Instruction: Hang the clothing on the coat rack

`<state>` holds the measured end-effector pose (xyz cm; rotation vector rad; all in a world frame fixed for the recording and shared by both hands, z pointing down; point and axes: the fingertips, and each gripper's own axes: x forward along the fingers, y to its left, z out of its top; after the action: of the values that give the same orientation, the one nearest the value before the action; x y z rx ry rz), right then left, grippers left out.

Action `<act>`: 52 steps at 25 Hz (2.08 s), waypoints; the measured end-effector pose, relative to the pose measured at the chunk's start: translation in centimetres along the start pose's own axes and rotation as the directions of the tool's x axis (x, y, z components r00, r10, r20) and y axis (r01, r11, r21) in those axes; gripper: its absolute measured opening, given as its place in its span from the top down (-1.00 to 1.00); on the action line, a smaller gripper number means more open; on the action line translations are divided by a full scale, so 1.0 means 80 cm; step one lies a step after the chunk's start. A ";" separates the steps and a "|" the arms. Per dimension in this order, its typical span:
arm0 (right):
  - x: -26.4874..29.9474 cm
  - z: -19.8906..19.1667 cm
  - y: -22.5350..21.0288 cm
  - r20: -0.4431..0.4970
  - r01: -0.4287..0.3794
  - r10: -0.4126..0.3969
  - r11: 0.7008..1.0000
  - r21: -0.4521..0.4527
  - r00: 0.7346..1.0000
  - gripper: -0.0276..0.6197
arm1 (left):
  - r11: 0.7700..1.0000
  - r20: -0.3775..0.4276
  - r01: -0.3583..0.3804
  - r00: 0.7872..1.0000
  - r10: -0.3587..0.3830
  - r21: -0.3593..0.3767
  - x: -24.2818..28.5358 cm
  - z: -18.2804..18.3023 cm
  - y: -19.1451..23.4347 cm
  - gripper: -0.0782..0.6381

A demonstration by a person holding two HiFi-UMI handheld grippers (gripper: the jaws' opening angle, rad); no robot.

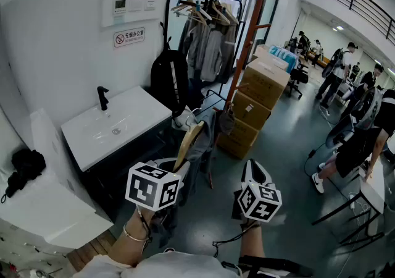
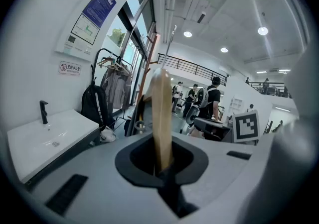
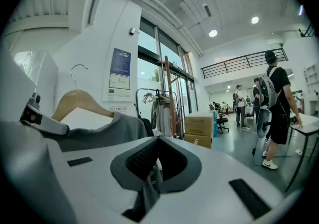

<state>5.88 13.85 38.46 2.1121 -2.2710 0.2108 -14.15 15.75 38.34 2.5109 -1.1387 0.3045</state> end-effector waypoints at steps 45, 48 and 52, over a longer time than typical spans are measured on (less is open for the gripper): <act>0.167 -0.009 -0.038 -0.017 0.013 -0.011 0.985 0.174 1.000 0.84 | 0.997 -0.029 -0.068 0.997 0.068 0.028 0.106 0.059 0.120 0.73; 0.192 -0.004 -0.052 -0.018 0.011 -0.008 0.984 0.178 1.000 0.84 | 0.997 -0.030 -0.077 0.996 0.078 0.028 0.129 0.070 0.130 0.73; 0.225 0.001 -0.070 -0.013 0.008 -0.005 0.984 0.180 1.000 0.84 | 0.995 -0.025 -0.092 0.995 0.093 0.028 0.158 0.085 0.142 0.73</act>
<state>10.09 -4.39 40.89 2.1928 -2.3186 0.4446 -14.26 -2.53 39.18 2.4740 -1.2506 0.3790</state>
